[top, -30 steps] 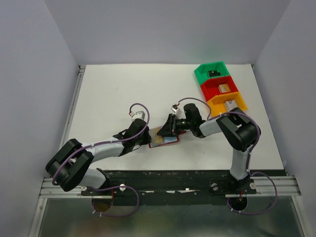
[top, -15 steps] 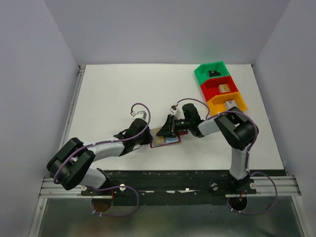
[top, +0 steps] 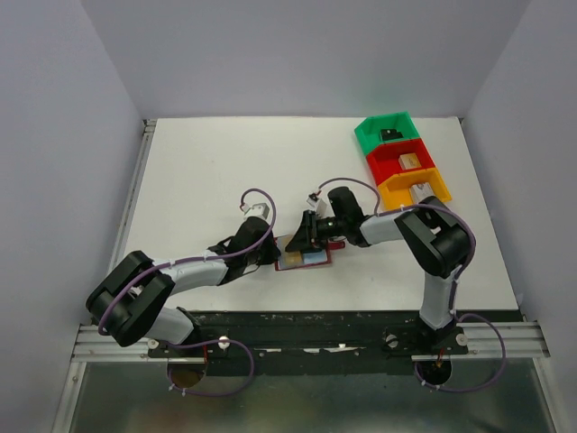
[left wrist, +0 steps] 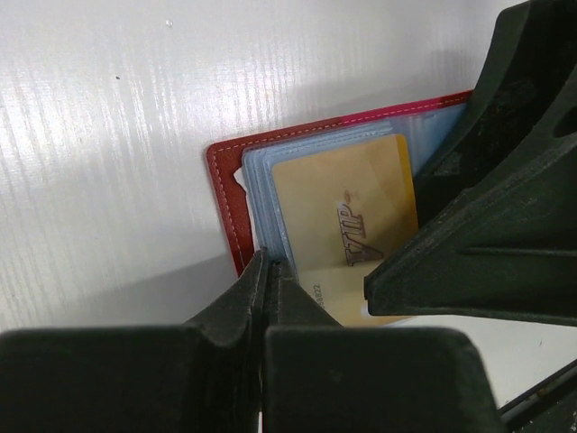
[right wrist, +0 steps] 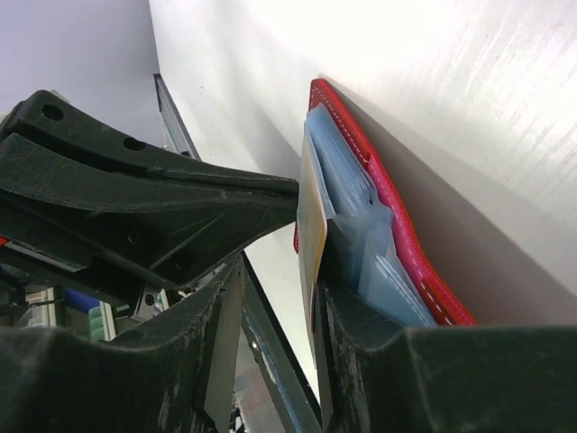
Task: Take the credit cards out of the card holder
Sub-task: Remove the credit card from the card holder.
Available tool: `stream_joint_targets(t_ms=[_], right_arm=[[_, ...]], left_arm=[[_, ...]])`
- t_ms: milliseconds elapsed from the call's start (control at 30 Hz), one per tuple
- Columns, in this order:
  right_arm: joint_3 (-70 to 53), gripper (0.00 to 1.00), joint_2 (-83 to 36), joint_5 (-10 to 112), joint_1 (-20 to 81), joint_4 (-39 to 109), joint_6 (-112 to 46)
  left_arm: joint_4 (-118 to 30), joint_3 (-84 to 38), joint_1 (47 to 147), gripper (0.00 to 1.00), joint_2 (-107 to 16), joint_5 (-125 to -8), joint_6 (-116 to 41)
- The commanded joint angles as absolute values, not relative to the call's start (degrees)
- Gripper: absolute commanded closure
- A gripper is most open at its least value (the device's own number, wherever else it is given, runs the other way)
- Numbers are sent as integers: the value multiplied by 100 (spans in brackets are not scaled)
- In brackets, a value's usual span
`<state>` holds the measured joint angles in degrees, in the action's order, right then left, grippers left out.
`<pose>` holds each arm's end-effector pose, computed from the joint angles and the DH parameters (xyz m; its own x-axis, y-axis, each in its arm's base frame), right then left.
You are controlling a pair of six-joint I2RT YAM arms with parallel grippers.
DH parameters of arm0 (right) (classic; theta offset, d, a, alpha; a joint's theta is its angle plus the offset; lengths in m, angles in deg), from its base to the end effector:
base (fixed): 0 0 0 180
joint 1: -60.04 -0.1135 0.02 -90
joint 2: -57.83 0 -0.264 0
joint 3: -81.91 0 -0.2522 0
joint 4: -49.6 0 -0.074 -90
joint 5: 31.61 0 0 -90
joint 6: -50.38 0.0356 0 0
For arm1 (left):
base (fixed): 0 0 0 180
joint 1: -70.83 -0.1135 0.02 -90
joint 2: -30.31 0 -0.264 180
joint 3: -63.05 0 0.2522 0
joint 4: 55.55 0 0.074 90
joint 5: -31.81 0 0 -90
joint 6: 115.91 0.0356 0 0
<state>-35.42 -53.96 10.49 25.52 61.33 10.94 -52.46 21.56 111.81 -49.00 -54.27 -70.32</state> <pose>0.2823 0.2262 0.1085 -0.9864 -0.0500 -0.1568 -0.1635 0.4044 0.8998 0.1926 -0.1641 0.1466 -0.7837 -0.2440 -0.5712 0.0935 0.8628 -0.4969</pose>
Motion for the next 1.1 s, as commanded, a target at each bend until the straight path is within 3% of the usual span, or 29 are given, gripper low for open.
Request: stream_joint_targets(t_ms=[0, 1067], right_arm=[[-3379, 58, -4993, 1356, 2436, 5000, 477], [-3555, 60, -4325, 1488, 2488, 4569, 354]], left_arm=[[-5374, 2248, 11232, 100, -4888, -5582, -7179], [-5040, 2222, 11214, 100, -4914, -5283, -7338]])
